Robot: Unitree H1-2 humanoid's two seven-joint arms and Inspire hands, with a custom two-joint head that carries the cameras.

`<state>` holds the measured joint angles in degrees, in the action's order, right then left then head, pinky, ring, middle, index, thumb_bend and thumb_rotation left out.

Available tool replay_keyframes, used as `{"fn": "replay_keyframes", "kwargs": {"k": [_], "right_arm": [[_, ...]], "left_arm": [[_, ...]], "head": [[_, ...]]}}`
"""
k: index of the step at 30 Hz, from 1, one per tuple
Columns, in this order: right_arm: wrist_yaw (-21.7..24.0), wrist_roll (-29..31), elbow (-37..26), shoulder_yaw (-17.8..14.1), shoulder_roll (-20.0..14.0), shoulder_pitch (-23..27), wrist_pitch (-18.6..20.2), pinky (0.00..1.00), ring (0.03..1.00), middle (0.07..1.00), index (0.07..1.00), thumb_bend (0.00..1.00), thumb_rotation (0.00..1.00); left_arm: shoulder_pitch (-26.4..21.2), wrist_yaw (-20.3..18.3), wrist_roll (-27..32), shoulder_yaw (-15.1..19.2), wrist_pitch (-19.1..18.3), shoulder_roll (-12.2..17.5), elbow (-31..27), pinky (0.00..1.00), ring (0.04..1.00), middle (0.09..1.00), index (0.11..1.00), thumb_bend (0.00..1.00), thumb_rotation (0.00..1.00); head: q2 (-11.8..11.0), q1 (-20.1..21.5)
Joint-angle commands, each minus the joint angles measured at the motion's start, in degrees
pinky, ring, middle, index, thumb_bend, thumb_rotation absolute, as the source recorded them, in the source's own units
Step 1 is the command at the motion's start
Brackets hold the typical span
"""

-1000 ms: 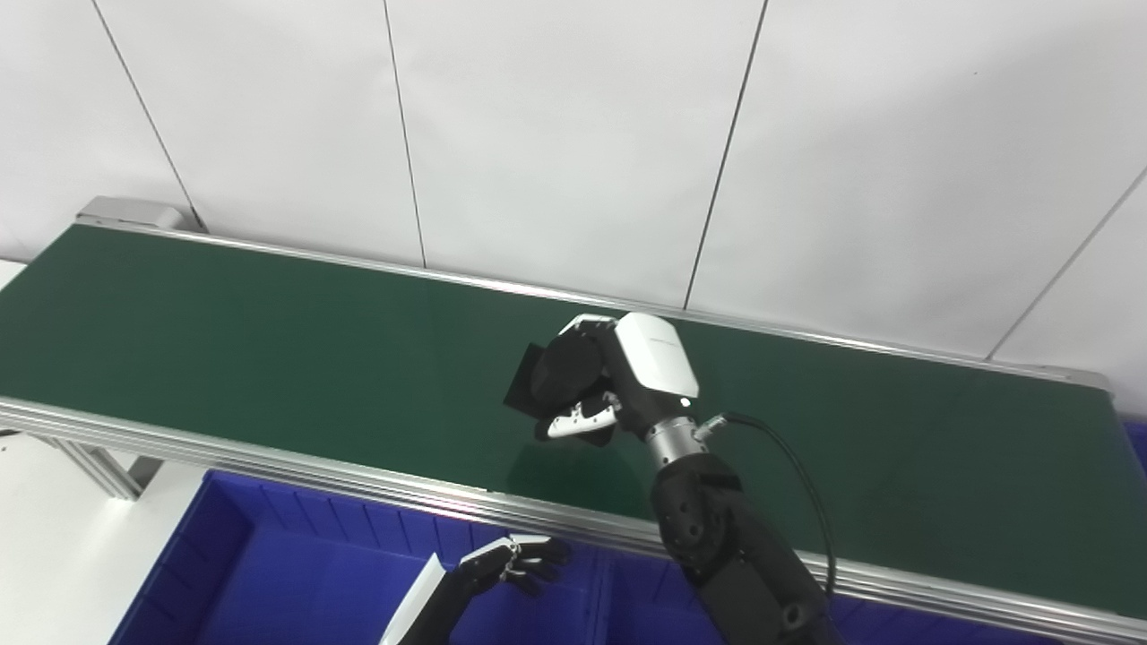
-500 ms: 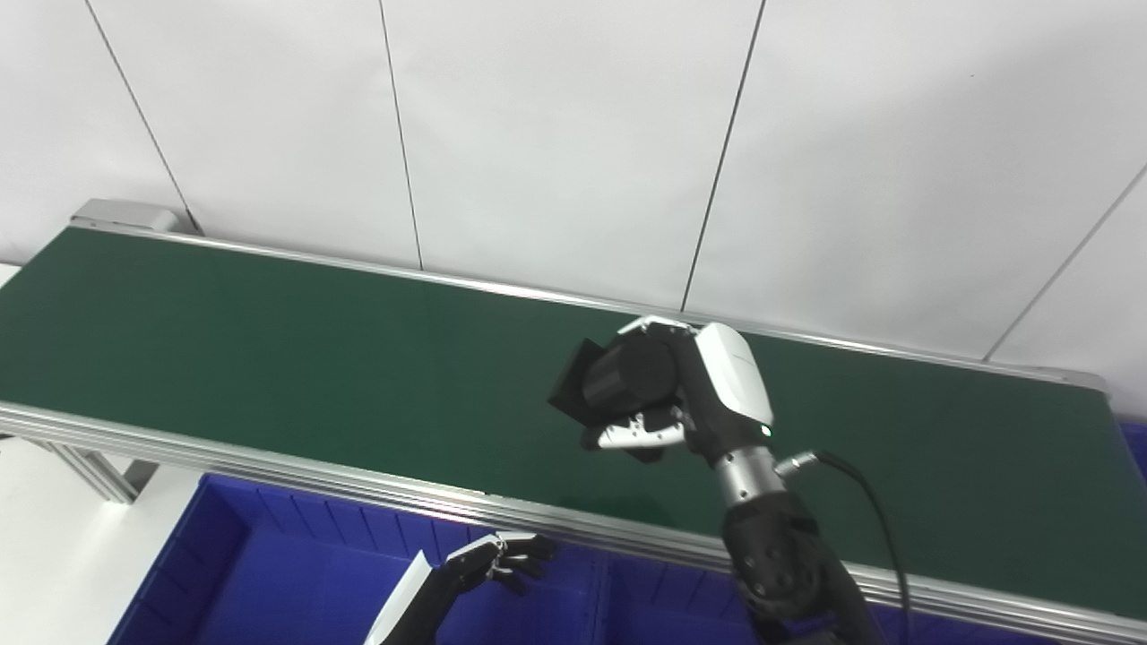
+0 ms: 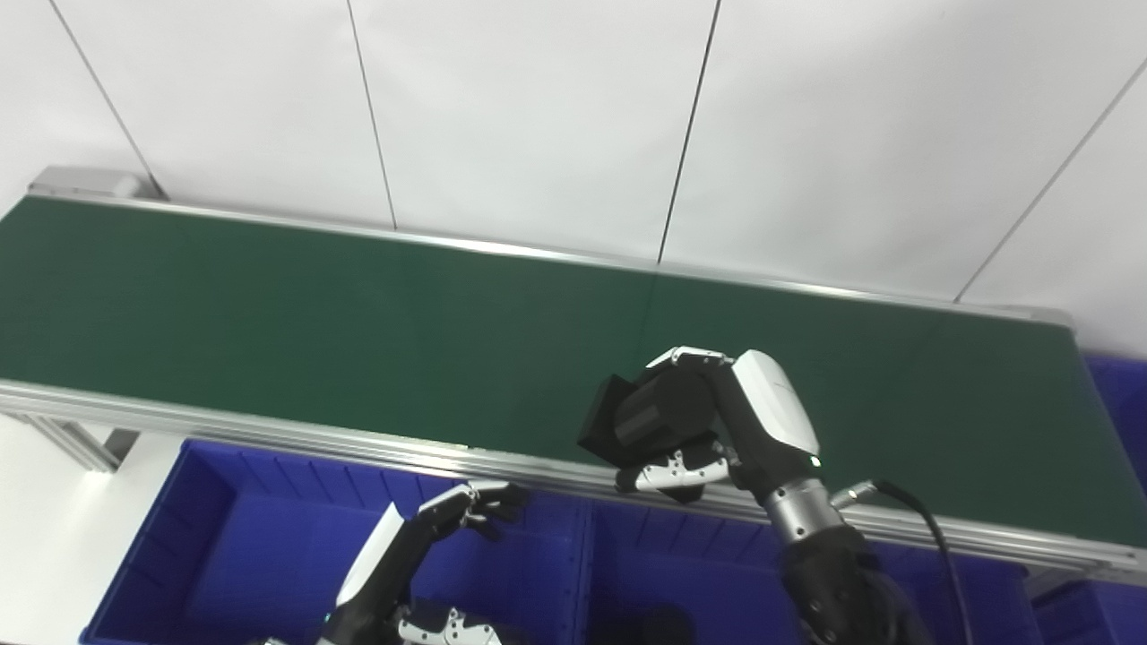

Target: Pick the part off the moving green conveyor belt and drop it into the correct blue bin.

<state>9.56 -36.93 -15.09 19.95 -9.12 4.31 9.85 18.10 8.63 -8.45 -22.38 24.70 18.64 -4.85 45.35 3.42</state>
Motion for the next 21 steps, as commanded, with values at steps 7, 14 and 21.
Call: {"fn": "replay_keyframes", "kwargs": {"k": [7,14,21], "right_arm": [[4.2,-0.2,-6.6,-0.7,-2.2,-4.9,2.4,0.29,0.399,0.499,0.521,0.52,0.00],[9.0,-0.6,-8.9,-0.8,-3.0,-6.9,5.6,0.29,0.399,0.495,0.524,0.52,0.00],[13.8,0.3,-9.1,-0.7,-5.5,-7.8,8.2,0.33,0.413,0.503,0.512,0.52,0.00]], "left_arm": [[1.0,-3.5,3.2,3.1,2.2,1.8,-3.6,0.58,0.675,0.739,0.738,0.92,0.31],[2.1,-7.8,4.6,6.6,2.2,2.1,-5.9,0.60,0.705,0.759,0.743,0.92,0.31],[2.9,-11.6,6.3,9.8,1.2,1.3,-7.3,0.63,0.726,0.764,0.747,0.94,0.31]], "head": [[3.1,6.2],[6.1,9.4],[7.6,10.6]]}}
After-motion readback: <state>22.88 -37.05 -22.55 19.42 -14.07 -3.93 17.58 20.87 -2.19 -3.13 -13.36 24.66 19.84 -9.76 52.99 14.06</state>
